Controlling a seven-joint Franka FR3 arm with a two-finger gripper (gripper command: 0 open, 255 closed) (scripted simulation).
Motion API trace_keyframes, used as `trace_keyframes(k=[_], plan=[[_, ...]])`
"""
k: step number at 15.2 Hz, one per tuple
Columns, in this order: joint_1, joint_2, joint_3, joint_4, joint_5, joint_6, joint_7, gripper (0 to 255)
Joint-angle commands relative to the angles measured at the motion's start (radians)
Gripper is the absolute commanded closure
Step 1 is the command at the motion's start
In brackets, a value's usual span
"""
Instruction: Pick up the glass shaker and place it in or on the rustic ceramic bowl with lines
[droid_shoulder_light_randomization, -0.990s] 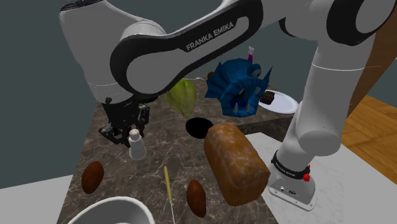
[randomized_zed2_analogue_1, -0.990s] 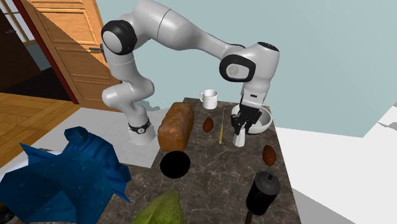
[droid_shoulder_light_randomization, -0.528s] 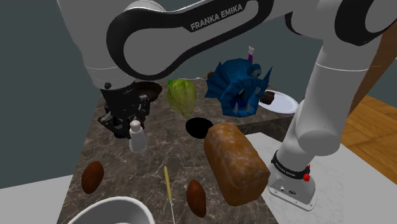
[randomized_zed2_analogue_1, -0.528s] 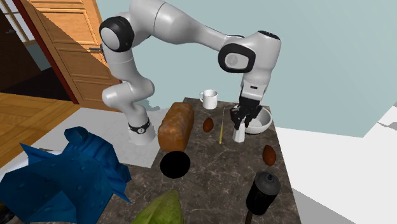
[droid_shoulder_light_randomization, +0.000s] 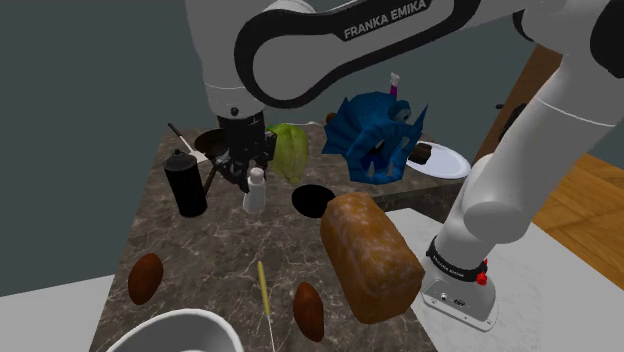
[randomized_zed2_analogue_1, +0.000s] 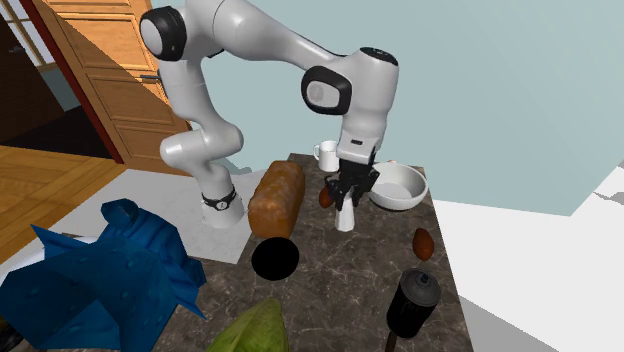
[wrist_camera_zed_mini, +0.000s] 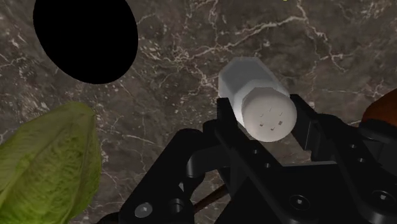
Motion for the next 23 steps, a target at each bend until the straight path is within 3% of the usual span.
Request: trace_keyframes(k=[1,7,13,23], plan=[[-0.014,-0.086,-0.036,-0.071,0.041,0.001,-0.072,255],[-0.037,-0.250,-0.154,-0.217,0.082,-0.003,-0.243,255],[-0.072,-0.382,-0.282,-0.327,0.069,-0.018,-0.408,255],[-0.070,-0.348,-0.265,-0.436,0.069,0.124,-0.393,255]])
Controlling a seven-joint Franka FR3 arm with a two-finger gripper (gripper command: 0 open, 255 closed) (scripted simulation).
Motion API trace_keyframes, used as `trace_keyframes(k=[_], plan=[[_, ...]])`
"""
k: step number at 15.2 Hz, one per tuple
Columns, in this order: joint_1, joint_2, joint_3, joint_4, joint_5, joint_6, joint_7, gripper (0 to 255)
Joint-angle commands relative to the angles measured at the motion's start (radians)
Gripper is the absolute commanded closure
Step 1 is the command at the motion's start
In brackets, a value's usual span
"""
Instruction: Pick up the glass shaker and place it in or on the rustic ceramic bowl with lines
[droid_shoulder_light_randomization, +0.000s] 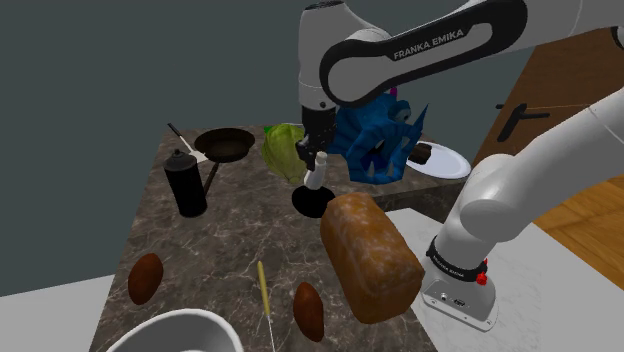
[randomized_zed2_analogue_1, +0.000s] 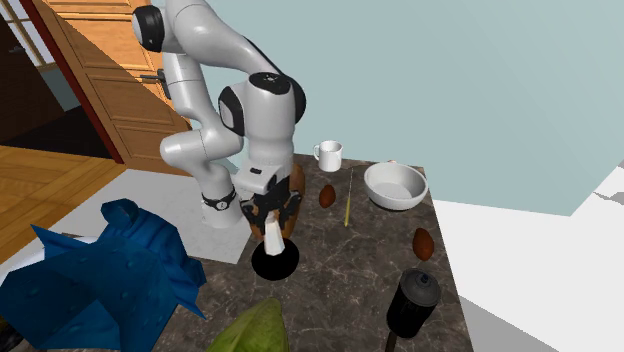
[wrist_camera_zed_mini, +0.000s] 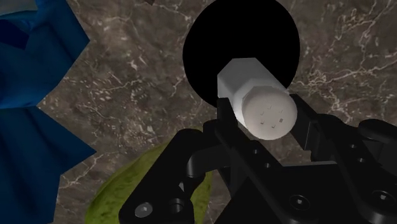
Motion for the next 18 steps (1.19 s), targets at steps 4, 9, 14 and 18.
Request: trace_keyframes(k=[4,9,14,18], plan=[[-0.001,0.025,0.009,-0.050,-0.002,0.074,0.008,255],[-0.003,0.050,0.017,-0.084,-0.005,0.134,0.017,255],[-0.003,0.051,0.017,-0.084,-0.005,0.134,0.017,255],[-0.003,0.051,0.017,-0.084,-0.005,0.134,0.017,0]])
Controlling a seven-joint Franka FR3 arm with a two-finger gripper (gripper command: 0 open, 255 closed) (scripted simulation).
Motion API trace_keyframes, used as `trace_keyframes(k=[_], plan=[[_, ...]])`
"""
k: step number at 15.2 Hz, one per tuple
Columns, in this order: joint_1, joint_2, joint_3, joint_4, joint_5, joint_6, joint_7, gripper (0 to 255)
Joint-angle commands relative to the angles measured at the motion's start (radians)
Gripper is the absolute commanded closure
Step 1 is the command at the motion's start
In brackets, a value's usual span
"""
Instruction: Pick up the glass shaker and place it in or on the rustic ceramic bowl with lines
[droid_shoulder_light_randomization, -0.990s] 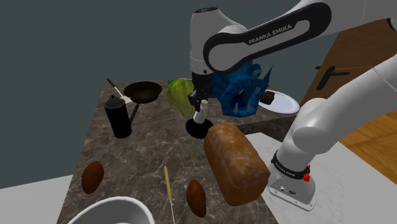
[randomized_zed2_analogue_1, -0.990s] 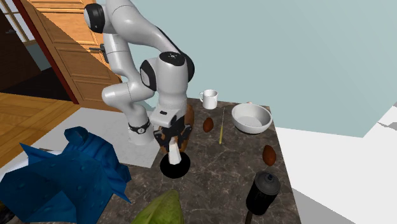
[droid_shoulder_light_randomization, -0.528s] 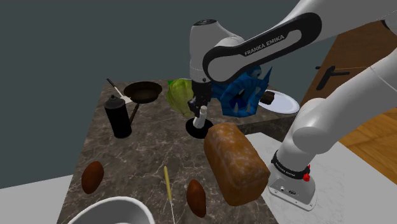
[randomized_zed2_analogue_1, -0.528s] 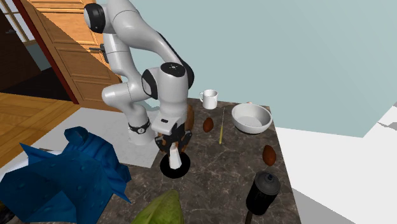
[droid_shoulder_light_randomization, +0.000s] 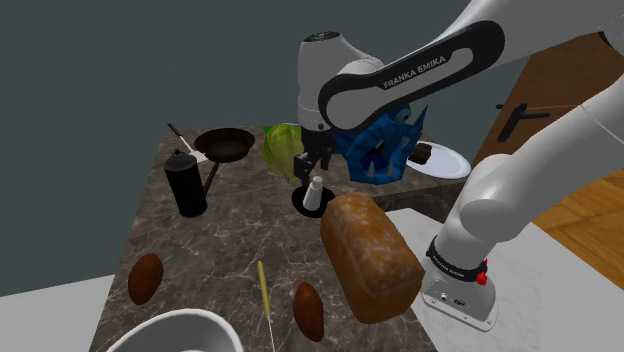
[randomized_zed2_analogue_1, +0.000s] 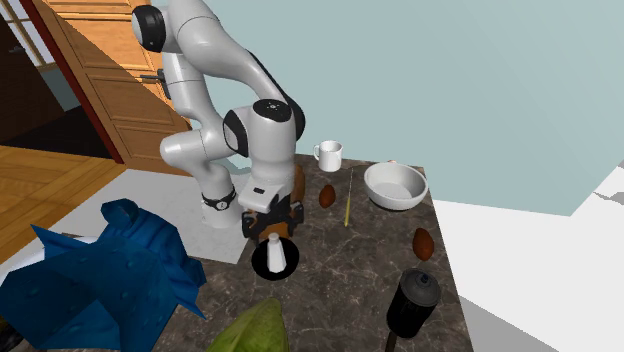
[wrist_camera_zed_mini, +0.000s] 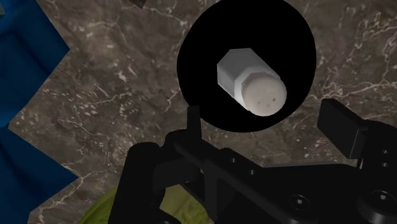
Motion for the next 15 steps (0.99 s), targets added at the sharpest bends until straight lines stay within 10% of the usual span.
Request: trace_keyframes(k=[1,15], plan=[[0.000,0.000,0.000,0.000,0.000,0.000,0.000,0],[0.007,-0.053,-0.011,0.090,0.008,-0.142,-0.009,0]])
